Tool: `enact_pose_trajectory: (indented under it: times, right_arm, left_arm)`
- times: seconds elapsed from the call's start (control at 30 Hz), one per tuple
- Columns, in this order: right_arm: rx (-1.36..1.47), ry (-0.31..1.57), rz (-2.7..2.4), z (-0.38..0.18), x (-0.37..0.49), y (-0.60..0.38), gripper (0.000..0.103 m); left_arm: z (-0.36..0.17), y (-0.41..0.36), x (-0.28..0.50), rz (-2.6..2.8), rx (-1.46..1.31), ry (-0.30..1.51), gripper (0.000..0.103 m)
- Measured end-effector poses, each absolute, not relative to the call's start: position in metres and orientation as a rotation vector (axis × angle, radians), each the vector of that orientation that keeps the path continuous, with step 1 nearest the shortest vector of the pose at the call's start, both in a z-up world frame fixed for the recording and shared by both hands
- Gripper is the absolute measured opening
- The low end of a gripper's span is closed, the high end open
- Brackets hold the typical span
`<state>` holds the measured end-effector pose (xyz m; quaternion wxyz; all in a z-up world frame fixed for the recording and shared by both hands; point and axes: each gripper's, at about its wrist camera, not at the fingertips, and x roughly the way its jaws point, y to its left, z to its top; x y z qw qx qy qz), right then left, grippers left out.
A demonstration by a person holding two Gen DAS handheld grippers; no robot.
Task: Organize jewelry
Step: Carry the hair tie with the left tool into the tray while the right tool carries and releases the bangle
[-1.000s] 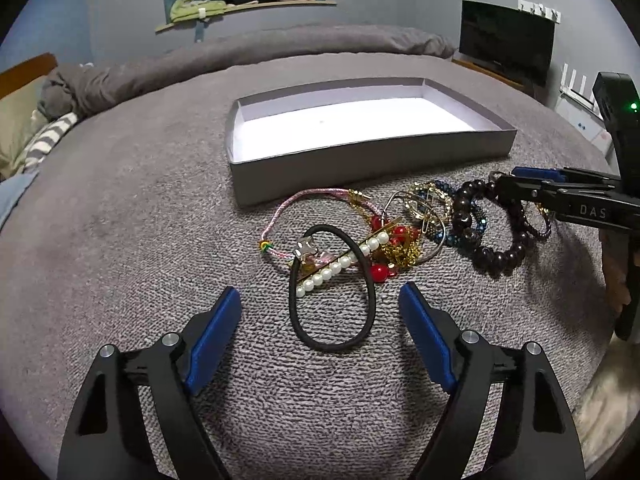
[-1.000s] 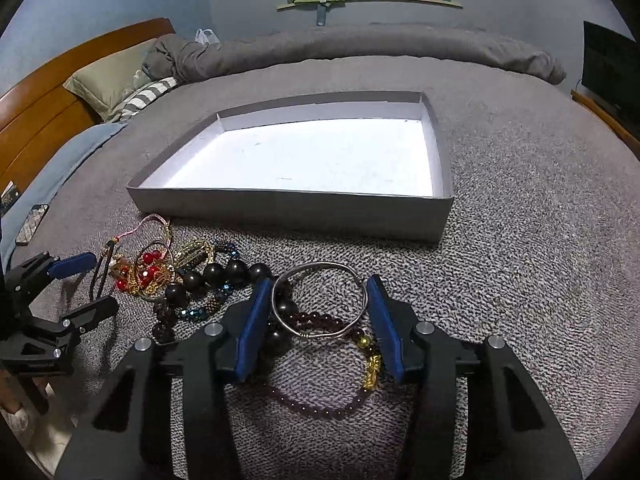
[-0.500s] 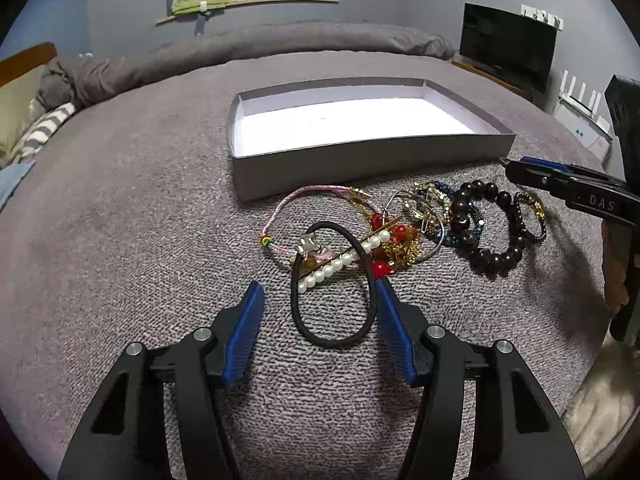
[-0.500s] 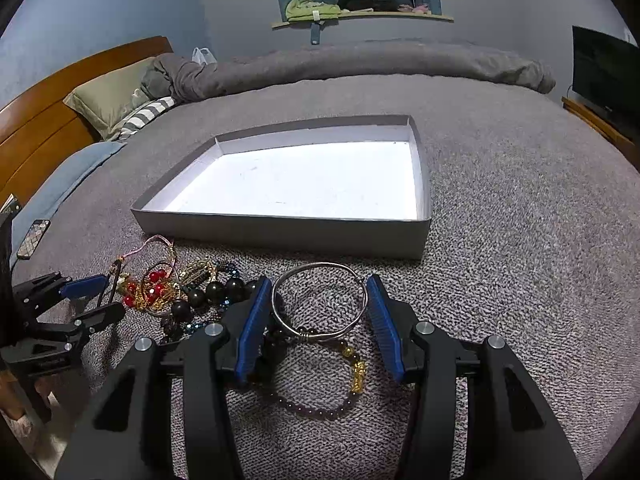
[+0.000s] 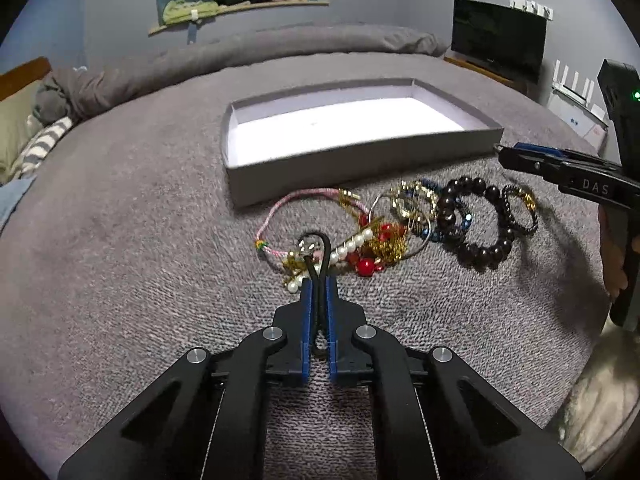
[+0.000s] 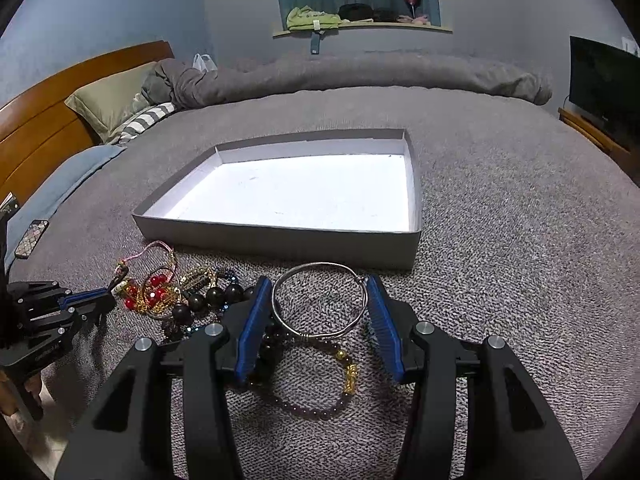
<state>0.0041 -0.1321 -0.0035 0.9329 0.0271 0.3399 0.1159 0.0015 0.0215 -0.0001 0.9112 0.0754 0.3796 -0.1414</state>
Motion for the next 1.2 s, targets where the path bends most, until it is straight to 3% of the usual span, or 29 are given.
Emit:
enact_pose_trajectory:
  times: [0.33,0.63,0.97,1.2]
  right_arm:
    - [0.066,0.615,0.212,0.021,0.004,-0.132,0.049]
    - [0.101,0.593,0.165,0.040,0.059,-0.130,0.049]
    - [0.079,0.715,0.138,0.022,0.141,-0.126,0.049]
    - [-0.005,0.794,0.126,-0.004,0.149,-0.115,0.049]
  left_arm:
    - [0.037,0.023,0.003,-0.275,0.138,0.662,0.006]
    - [0.068,0.017,0.070,-0.242,0.115,0.616,0.006]
    - [0.049,0.011,0.170,-0.208,0.041,0.725,0.006]
    - [0.010,0.016,0.187,-0.212,0.055,0.837,0.006]
